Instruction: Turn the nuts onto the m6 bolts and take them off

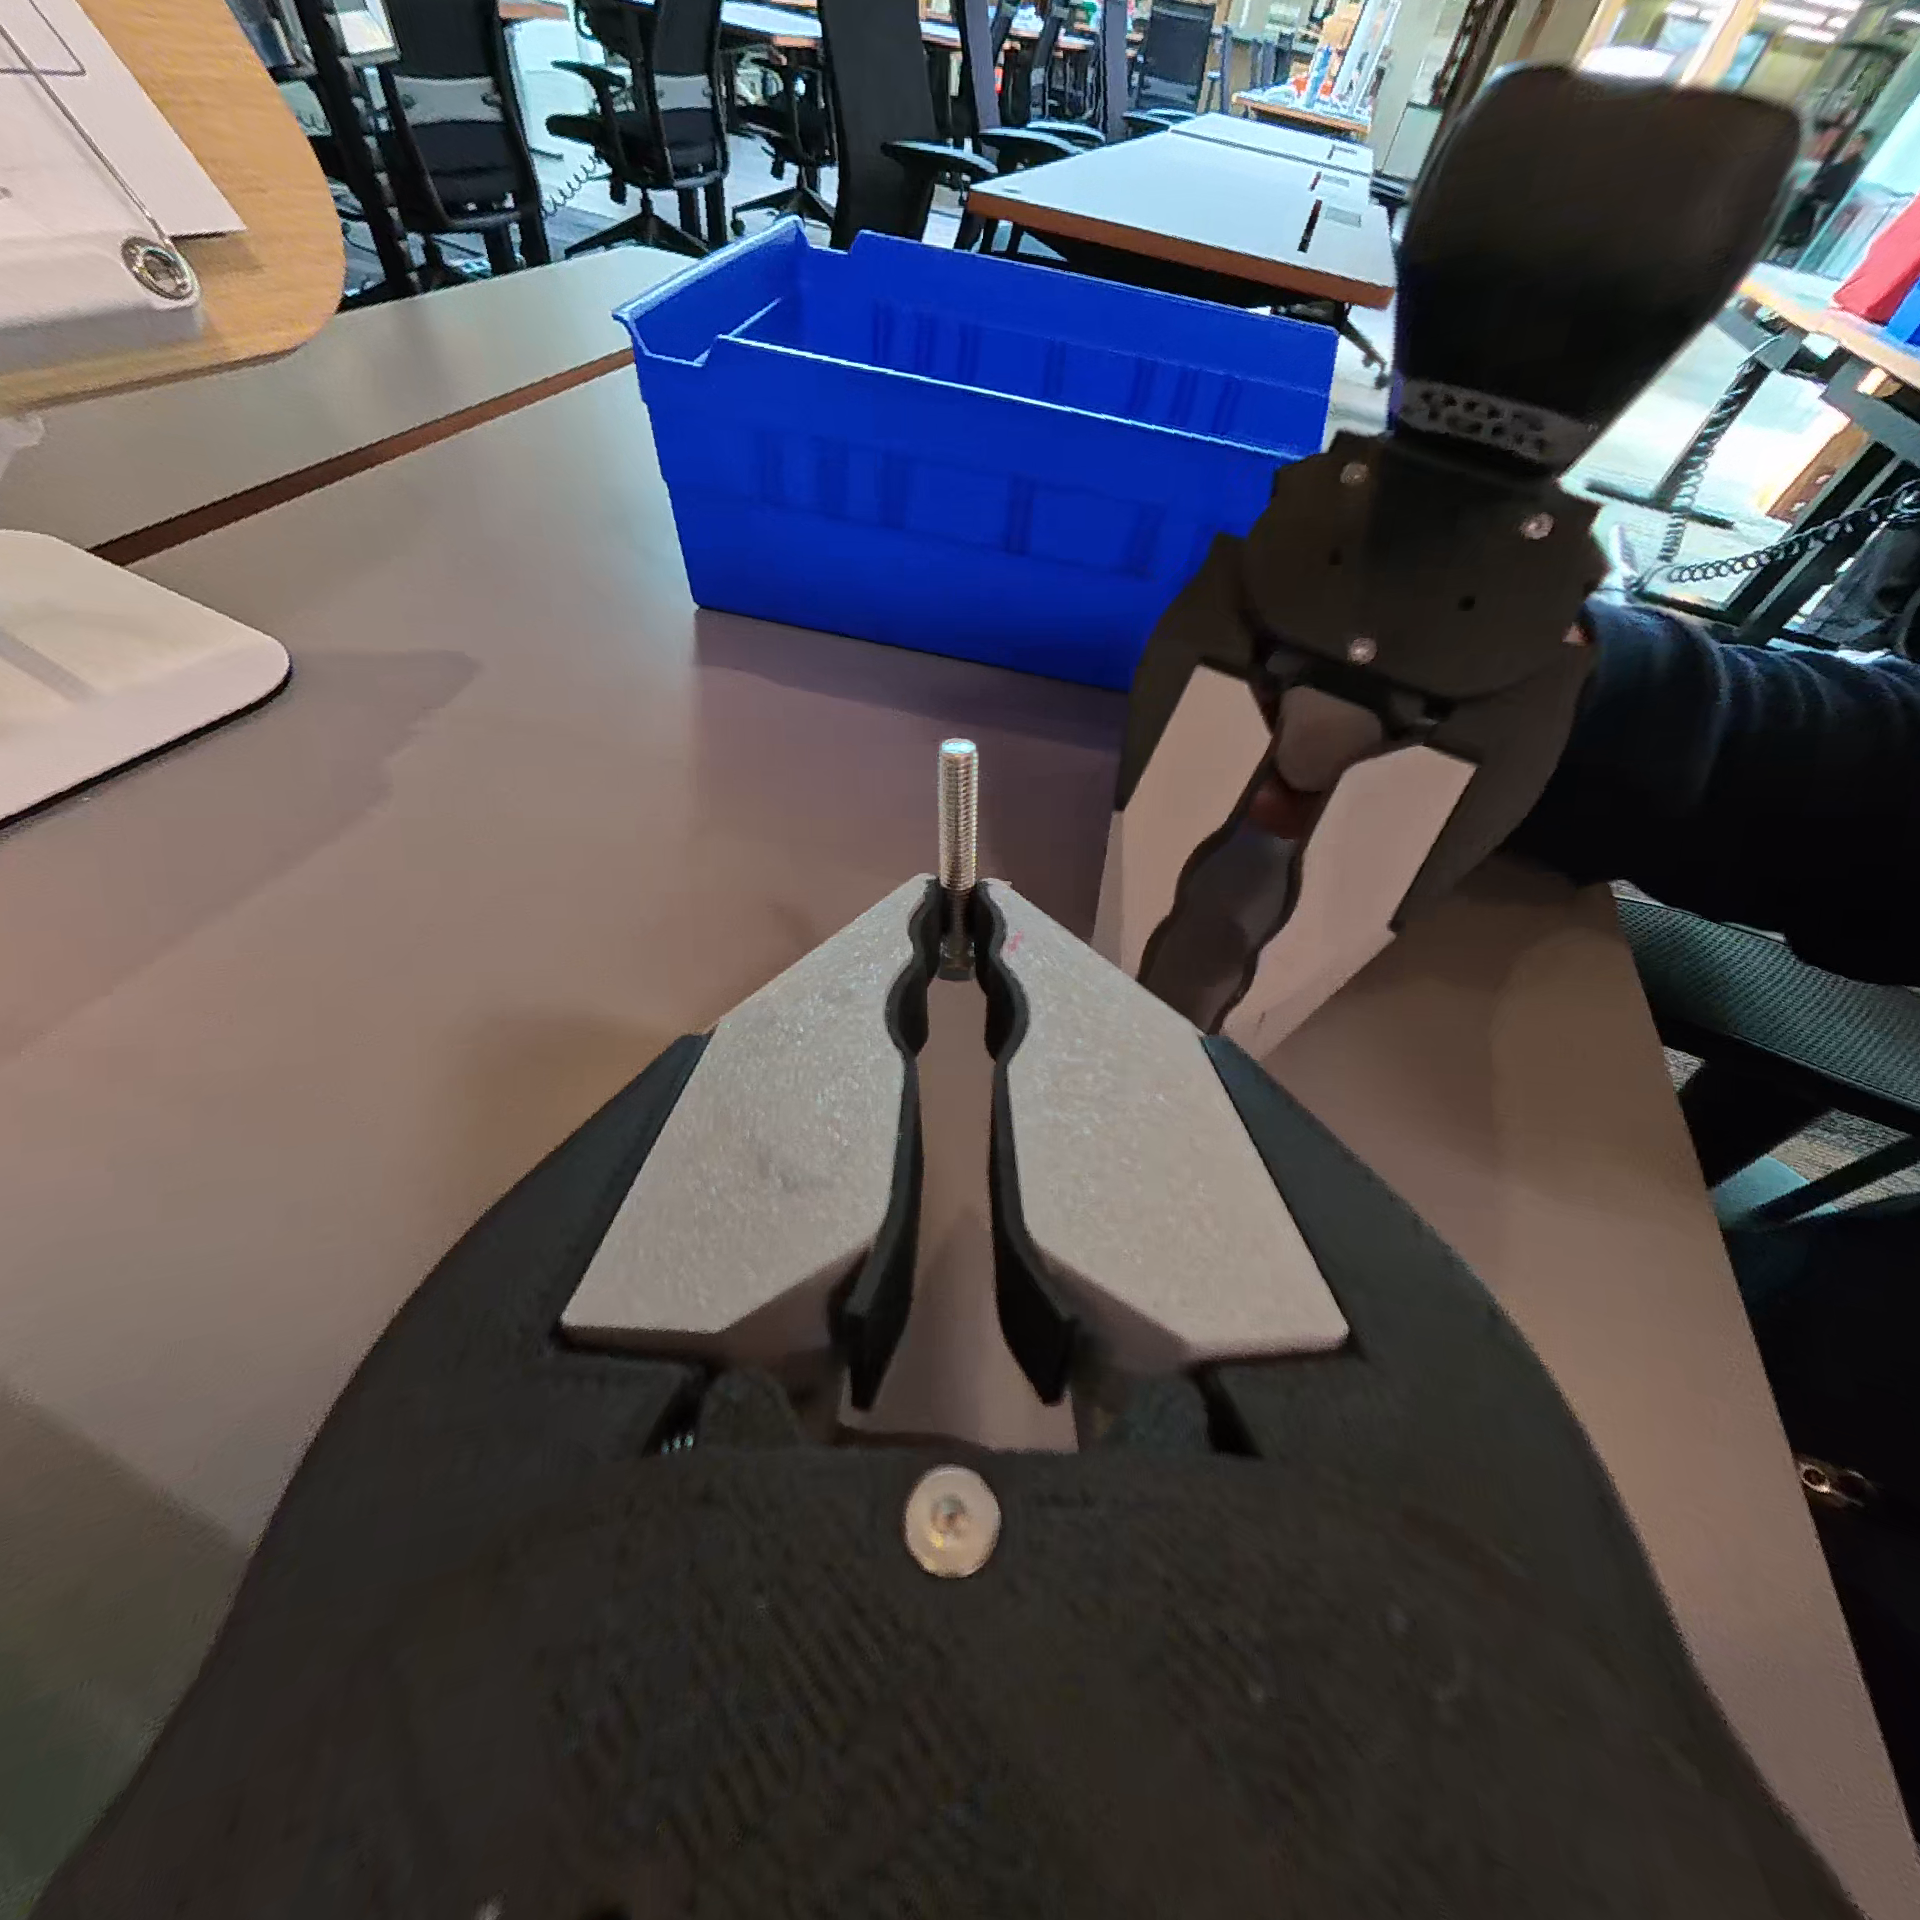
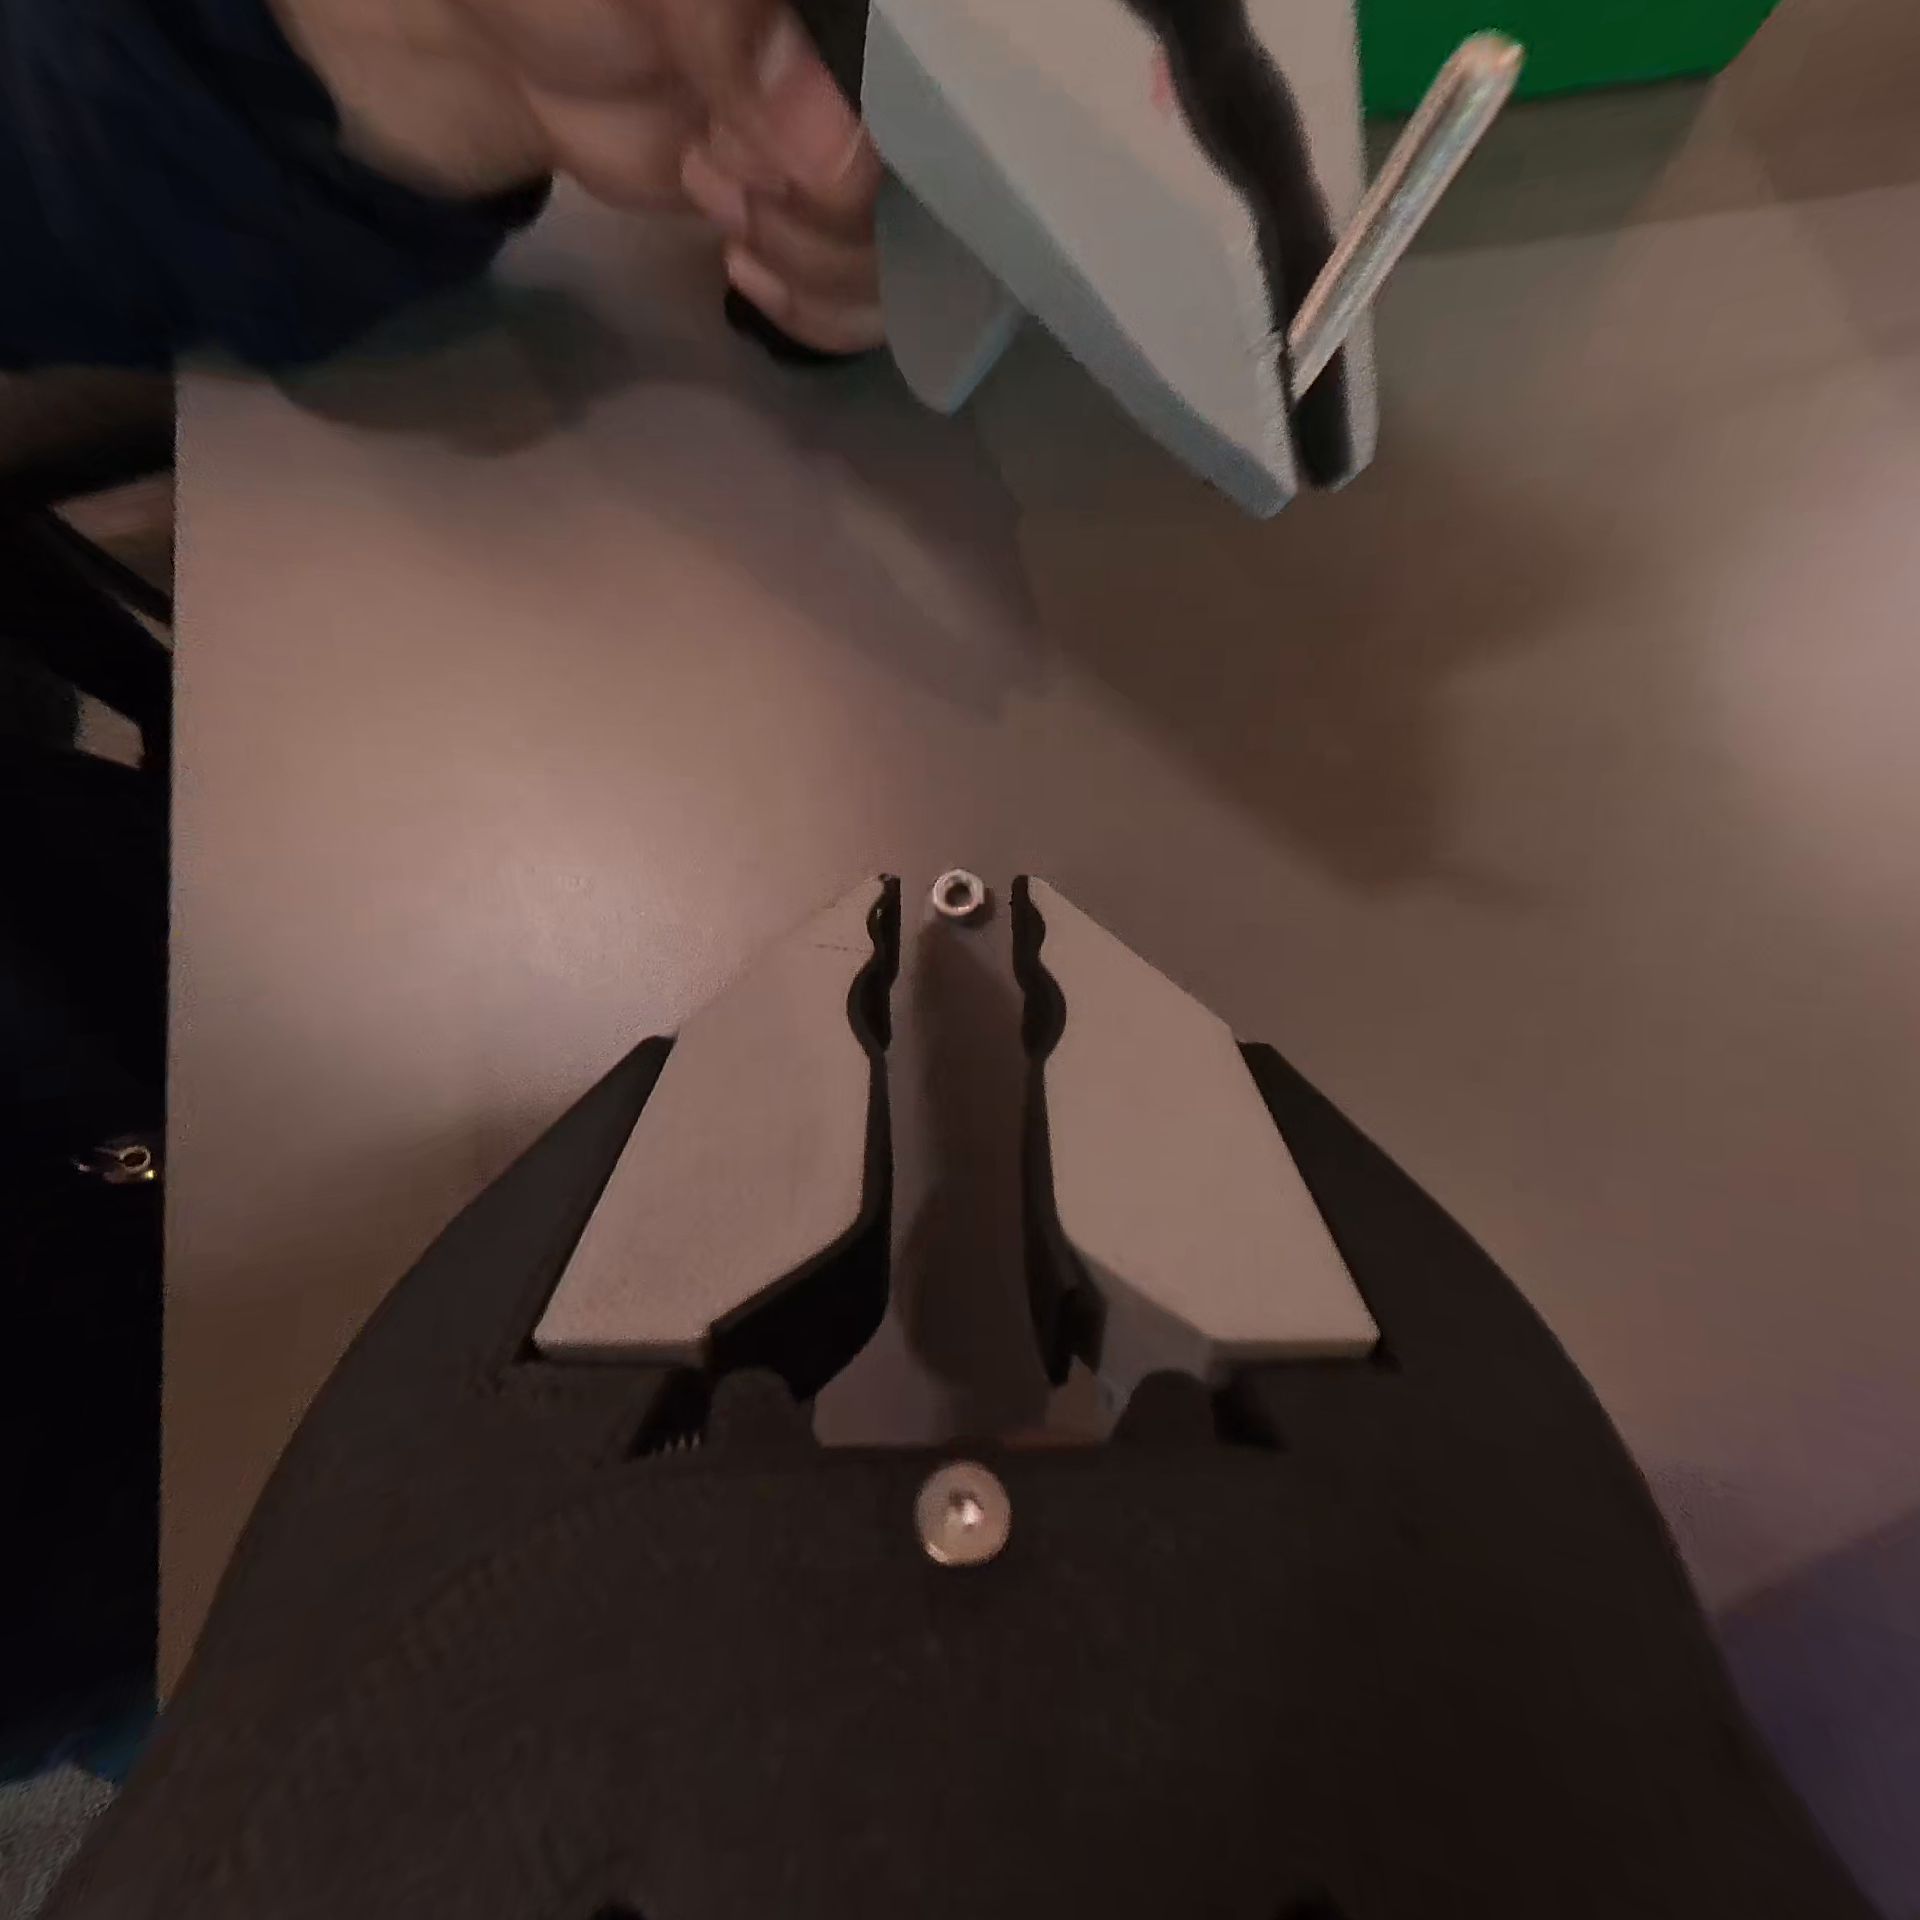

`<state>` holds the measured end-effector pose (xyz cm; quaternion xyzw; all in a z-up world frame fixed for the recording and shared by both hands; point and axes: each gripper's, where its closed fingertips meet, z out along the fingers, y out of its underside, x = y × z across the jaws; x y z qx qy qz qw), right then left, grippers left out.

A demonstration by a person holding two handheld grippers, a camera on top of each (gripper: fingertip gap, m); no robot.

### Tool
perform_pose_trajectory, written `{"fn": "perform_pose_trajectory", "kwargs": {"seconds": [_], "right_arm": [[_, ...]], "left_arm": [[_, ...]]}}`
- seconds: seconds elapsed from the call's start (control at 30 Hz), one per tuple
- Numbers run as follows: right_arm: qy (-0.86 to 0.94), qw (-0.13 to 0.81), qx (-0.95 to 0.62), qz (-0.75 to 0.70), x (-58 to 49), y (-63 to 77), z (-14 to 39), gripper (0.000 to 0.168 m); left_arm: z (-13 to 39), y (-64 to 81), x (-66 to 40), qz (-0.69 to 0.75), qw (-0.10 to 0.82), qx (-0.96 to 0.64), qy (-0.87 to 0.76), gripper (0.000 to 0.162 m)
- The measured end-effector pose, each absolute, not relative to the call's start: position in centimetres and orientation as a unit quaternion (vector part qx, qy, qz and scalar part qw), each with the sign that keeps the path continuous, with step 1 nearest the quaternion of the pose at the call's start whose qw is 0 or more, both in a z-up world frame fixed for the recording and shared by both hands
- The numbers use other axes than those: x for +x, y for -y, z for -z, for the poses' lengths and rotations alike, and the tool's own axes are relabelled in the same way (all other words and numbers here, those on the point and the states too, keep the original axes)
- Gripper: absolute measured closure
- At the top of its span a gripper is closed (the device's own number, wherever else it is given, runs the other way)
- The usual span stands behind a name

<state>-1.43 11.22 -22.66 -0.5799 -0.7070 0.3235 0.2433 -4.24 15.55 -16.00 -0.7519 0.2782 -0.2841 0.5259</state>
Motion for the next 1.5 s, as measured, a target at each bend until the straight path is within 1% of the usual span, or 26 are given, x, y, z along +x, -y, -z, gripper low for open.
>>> {"fn": "perform_pose_trajectory", "kwargs": {"seconds": [0.3, 0.43, 0.63, 0.8, 1.1, 1.27, 1.5], "right_arm": [[0.718, 0.236, -0.573, -0.317, -1.8, -11.3, 23.3, 0.152], [0.722, 0.236, -0.569, -0.315, -1.8, -11.3, 23.6, 0.161], [0.721, 0.238, -0.569, -0.315, -2.0, -11.1, 23.5, 0.162], [0.700, 0.263, -0.573, -0.335, -1.8, -11.1, 20.6, 0.162], [0.648, 0.300, -0.591, -0.376, -2.1, -13.2, 11.8, 0.162], [0.651, 0.297, -0.587, -0.379, -2.8, -13.4, 10.8, 0.162], [0.666, 0.290, -0.588, -0.355, -3.2, -13.4, 10.9, 0.162]], "left_arm": [[16.0, -15.4, -3.9, 0.286, 0.526, -0.750, -0.282, 0.158], [16.2, -15.3, -3.5, 0.285, 0.525, -0.749, -0.287, 0.158], [16.3, -15.3, -3.3, 0.285, 0.523, -0.749, -0.292, 0.158], [16.2, -15.3, -3.2, 0.280, 0.529, -0.744, -0.297, 0.158], [15.1, -14.6, -2.3, 0.290, 0.551, -0.716, -0.314, 0.158], [15.0, -14.2, -1.6, 0.288, 0.558, -0.704, -0.332, 0.158], [15.0, -14.2, -1.5, 0.288, 0.559, -0.703, -0.332, 0.159]]}}
